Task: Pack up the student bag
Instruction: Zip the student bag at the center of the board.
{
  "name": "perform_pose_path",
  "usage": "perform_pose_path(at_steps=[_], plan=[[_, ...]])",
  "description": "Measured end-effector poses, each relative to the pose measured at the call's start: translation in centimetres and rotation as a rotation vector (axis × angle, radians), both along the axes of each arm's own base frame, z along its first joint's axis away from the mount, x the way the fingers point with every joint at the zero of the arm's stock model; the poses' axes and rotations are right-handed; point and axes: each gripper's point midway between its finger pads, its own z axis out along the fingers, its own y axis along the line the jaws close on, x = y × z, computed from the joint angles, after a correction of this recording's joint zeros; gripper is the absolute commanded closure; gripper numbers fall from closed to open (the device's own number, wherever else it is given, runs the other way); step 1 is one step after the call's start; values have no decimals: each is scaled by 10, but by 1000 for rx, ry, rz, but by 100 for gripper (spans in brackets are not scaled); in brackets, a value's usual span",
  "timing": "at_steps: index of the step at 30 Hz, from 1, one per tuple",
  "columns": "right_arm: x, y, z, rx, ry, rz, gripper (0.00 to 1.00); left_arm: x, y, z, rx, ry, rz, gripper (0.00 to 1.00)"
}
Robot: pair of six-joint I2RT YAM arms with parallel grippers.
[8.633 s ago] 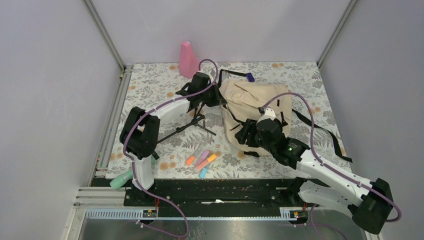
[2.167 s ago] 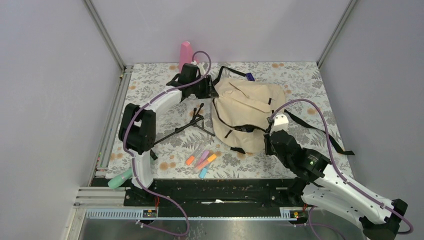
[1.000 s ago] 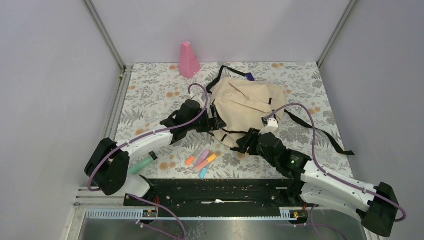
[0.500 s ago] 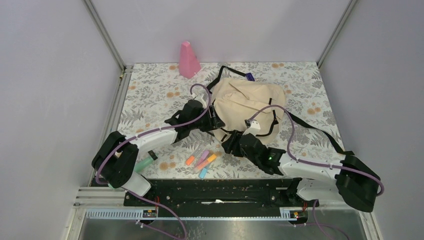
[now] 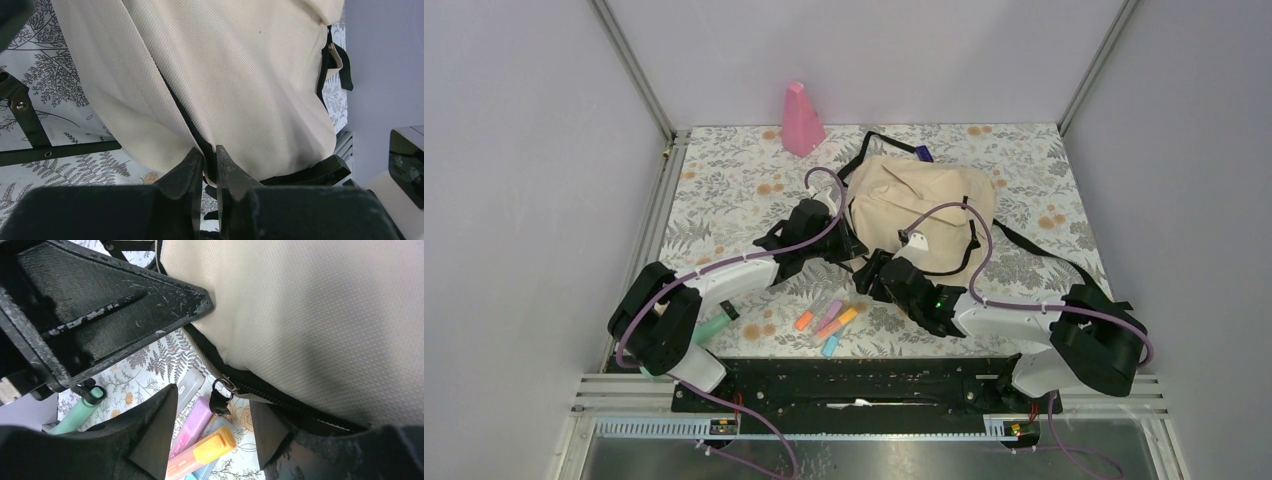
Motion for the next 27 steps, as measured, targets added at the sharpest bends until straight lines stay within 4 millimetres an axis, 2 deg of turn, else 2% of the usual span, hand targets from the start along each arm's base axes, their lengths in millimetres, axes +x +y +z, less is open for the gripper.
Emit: perform_pose_path(at_steps=[1, 2, 4, 6, 11, 14, 18, 27], plan=[[1, 0, -1, -3, -1, -6, 47, 0, 0, 0, 0, 0, 0, 91], [2, 0, -2, -7, 0, -7, 56, 0, 0, 0, -1, 0, 0, 92], [2, 0, -4, -14, 2, -9, 83, 0, 0, 0, -2, 1, -1, 95], [2, -1, -5, -18, 0, -10, 100, 0, 0, 0, -3, 1, -3, 97], [1, -3, -1, -33, -14, 3, 100, 2, 2, 0, -3, 0, 1, 100], [-1, -7, 14, -10, -35, 10, 100, 3, 4, 1, -7, 1, -8, 100], [-8, -15, 26, -5, -53, 32, 100, 2, 4, 4, -4, -6, -40, 100], [-23, -41, 36, -41, -68, 49, 100, -4, 1, 11, -10, -12, -96, 100]])
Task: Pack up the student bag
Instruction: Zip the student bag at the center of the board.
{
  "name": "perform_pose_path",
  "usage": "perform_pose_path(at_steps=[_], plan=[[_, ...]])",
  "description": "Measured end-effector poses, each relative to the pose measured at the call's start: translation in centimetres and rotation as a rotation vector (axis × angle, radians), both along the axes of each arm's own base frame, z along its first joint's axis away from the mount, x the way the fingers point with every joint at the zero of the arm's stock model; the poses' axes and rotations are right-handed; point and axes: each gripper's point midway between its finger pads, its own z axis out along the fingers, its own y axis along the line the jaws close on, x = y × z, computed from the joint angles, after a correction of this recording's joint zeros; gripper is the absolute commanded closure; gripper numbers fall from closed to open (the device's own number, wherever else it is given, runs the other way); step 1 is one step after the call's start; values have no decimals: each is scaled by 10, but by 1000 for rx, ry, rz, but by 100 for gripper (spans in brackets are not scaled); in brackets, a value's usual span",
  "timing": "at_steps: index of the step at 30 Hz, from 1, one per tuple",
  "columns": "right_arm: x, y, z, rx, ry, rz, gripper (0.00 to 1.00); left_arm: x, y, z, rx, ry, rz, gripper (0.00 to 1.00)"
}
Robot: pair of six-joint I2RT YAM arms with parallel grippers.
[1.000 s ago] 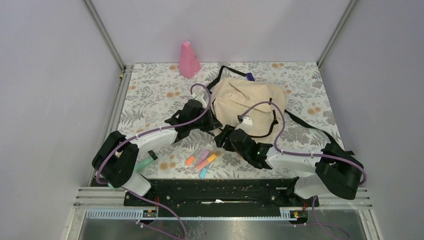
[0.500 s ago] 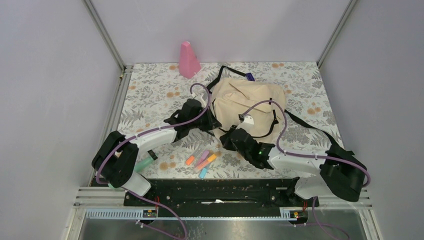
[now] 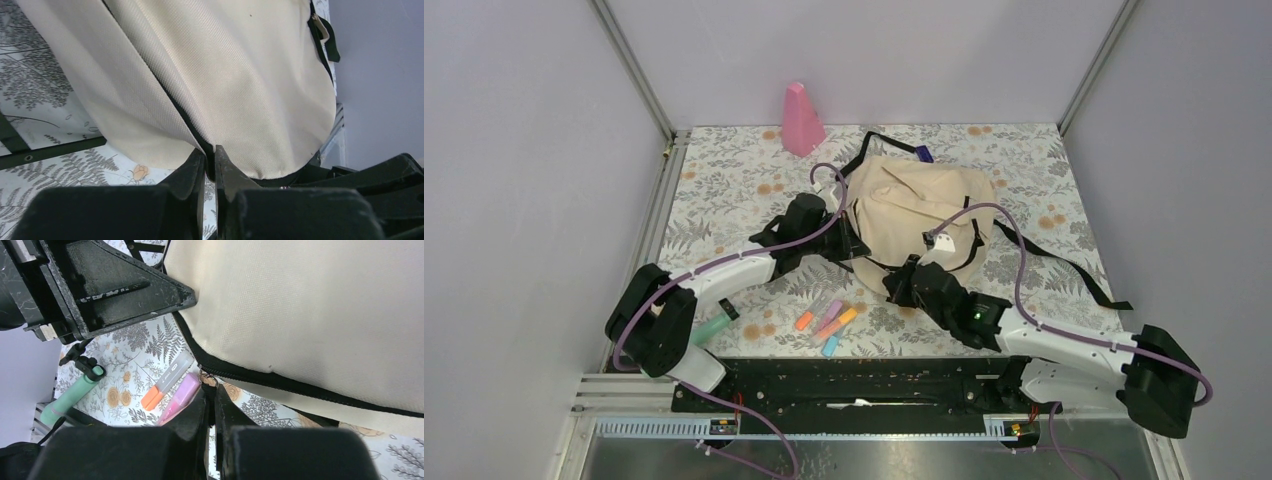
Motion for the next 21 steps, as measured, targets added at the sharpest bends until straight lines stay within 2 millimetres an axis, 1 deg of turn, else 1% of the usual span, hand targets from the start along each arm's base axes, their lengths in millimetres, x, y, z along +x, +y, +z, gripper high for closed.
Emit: perform_pose_path(at_steps=[3, 8, 16, 21], plan=[[-3, -10, 4, -10, -12, -7, 100, -4, -2, 4, -14, 0, -23, 100], [-6, -22, 9, -19, -27, -21, 100, -8, -8, 12, -41, 3, -60, 100], [-10, -31, 9, -52, -30, -19, 100, -12, -10, 15, -54, 9, -89, 100], [-13, -33, 11, -63, -18, -11, 100, -13, -10, 15, -52, 5, -104, 100]])
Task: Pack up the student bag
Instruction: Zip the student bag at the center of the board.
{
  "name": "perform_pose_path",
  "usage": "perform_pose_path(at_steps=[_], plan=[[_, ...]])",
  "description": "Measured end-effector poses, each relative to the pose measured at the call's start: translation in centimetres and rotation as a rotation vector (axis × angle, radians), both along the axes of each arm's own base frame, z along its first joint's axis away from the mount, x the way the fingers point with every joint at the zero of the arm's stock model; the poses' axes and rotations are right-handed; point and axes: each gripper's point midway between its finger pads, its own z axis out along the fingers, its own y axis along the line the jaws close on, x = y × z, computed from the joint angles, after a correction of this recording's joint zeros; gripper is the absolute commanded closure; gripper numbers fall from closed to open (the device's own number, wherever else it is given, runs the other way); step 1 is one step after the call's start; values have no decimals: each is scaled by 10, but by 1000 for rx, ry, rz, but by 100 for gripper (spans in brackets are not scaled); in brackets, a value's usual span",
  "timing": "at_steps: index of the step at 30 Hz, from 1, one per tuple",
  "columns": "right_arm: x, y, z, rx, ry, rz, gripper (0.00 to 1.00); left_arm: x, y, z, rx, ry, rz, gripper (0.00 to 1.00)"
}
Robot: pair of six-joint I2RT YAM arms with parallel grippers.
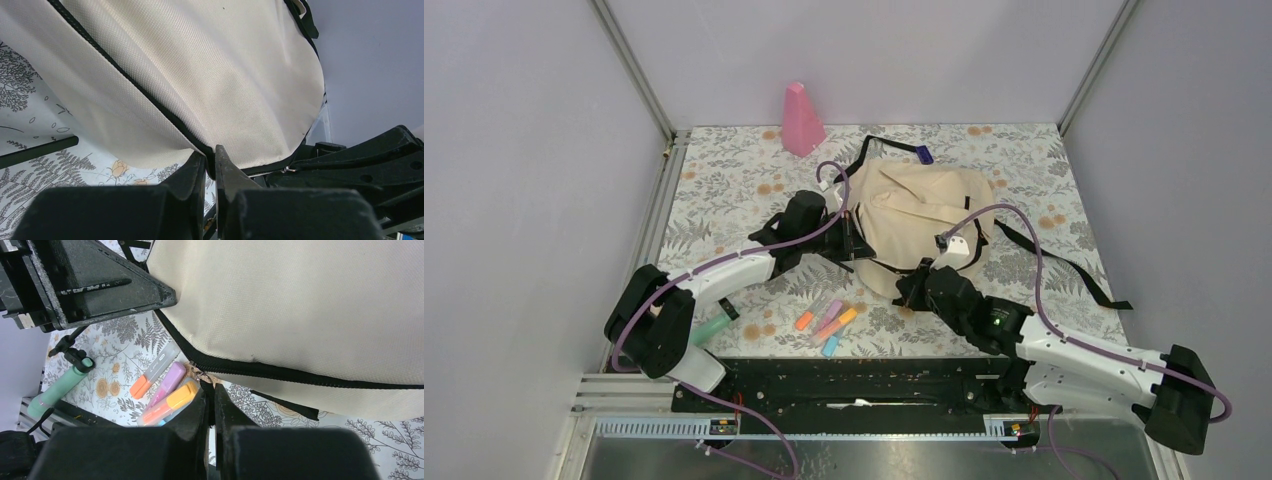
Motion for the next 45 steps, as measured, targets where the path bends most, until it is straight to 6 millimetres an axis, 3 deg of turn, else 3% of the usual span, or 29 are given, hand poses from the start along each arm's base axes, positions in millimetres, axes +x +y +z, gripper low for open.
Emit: perform_pose_path(at_steps=[14, 36, 37, 39, 41, 45], plan=[[0, -13, 20, 147, 62, 4, 100, 0, 2, 14, -15, -50, -23, 100], [-4, -25, 15, 172, 72, -2, 100, 0, 7, 14, -17, -43, -32, 100], [-4, -25, 15, 170, 70, 3, 100, 0, 8, 15, -19, -43, -36, 94], [-5, -22, 15, 161, 66, 29, 100, -1, 10, 15, -23, -49, -45, 60], [-5, -22, 12, 128, 68, 53, 100, 4, 18, 13, 5, -90, -34, 35], [-9, -31, -12, -7, 136, 88, 100, 41, 64, 15, 131, -234, 135, 21]])
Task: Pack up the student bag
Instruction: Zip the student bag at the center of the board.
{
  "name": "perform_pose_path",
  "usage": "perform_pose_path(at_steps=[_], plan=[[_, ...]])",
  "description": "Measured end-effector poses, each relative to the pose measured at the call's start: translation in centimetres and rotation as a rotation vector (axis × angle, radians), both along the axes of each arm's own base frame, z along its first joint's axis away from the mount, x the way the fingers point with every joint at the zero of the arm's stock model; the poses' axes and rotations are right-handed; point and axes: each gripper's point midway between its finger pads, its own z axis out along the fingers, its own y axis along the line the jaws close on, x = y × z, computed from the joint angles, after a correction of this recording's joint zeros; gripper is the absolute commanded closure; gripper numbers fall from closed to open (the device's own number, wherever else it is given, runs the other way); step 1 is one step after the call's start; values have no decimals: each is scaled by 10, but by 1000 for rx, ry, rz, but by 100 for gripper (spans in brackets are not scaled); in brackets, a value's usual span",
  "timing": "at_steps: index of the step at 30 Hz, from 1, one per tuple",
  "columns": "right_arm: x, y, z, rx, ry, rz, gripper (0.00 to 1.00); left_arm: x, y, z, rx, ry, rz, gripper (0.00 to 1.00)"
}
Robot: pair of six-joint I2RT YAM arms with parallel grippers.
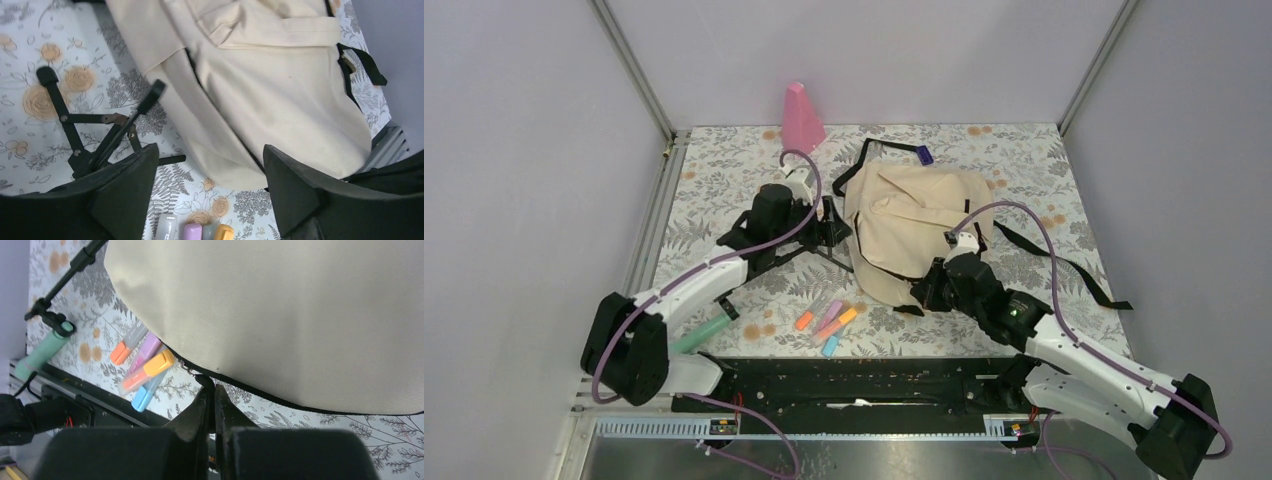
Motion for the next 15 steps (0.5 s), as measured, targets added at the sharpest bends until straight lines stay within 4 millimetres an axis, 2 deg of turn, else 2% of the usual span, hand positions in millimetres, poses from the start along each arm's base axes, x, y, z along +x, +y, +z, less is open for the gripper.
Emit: perform_pose_path(at_steps=[2, 7, 10, 15], plan=[[-2, 3, 0, -25, 17, 31, 100, -3, 2, 11, 37, -82, -6, 20], [-4, 3, 11, -36, 10, 55, 100, -42, -24, 39, 70, -285, -173, 18], [-6, 0, 20, -40, 13, 57, 100, -67, -41, 39, 121, -385, -282, 17], [-11, -2, 31, -45, 27, 66, 100, -97, -60, 23, 247, -514, -419, 15]])
